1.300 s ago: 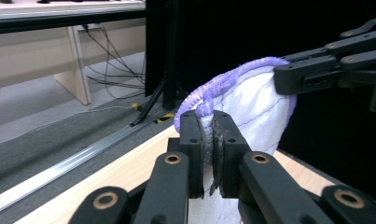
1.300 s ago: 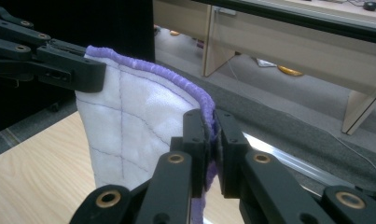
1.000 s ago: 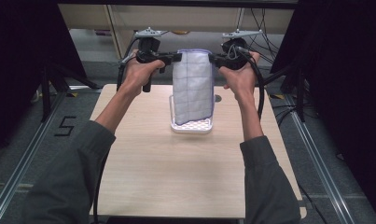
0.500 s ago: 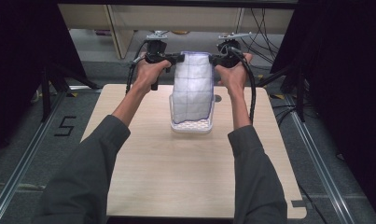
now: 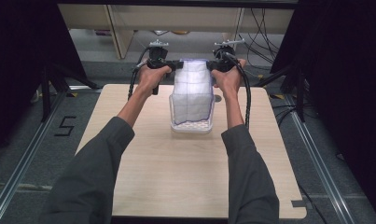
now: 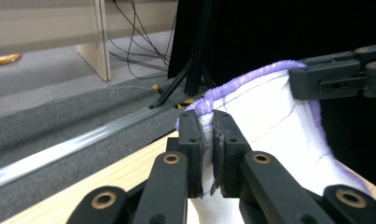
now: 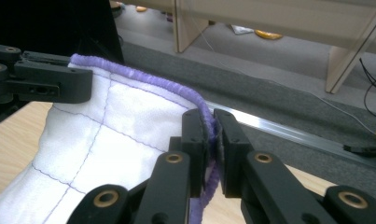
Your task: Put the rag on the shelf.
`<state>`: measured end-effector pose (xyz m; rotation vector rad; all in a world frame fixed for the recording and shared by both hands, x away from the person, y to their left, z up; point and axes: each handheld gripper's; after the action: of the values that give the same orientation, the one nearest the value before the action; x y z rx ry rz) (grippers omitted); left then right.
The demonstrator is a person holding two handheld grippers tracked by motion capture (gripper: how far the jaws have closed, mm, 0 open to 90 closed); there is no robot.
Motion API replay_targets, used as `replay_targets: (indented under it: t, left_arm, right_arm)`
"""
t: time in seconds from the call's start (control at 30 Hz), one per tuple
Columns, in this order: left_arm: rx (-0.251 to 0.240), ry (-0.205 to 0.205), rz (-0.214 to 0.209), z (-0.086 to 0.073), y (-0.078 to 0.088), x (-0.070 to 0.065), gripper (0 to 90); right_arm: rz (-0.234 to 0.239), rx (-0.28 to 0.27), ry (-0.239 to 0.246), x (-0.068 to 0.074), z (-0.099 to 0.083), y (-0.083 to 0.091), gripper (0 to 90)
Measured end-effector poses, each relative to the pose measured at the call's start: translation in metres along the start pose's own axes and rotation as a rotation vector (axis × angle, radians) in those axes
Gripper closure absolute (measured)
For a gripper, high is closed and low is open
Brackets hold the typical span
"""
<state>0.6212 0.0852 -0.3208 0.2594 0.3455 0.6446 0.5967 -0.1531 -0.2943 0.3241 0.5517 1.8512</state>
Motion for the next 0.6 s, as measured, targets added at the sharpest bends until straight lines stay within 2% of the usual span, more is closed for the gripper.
replay_targets:
  t: [0.2,0.3,0.53,0.57,0.6]
  left_arm:
    - [0.005,0.012,-0.018,-0.011,-0.007,0.001,82.6]
    - [0.028,0.022,-0.005,-0.016,-0.009,0.002,82.6]
    - [0.077,0.021,-0.003,-0.023,-0.013,0.003,82.3]
    - [0.083,0.02,-0.006,-0.024,-0.013,0.004,82.3]
    - [0.091,0.024,-0.003,-0.025,-0.013,0.003,82.3]
  right_arm:
    - [-0.018,0.029,-0.013,-0.005,-0.012,-0.009,82.9]
    - [-0.007,0.048,-0.022,-0.003,-0.017,-0.015,82.7]
    - [-0.002,0.082,-0.028,-0.005,-0.027,-0.025,81.4]
    - [0.004,0.103,-0.041,-0.005,-0.029,-0.026,81.2]
    - [0.01,0.099,-0.031,-0.007,-0.03,-0.028,81.2]
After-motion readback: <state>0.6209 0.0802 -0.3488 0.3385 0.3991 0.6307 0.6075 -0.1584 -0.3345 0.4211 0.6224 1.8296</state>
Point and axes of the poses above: each handheld gripper's, and its own axes: y roughly backward along the jaws, z roughly out of its top, x roughly to its left, and after that the axes turned 8 degrees about -z, right-handed
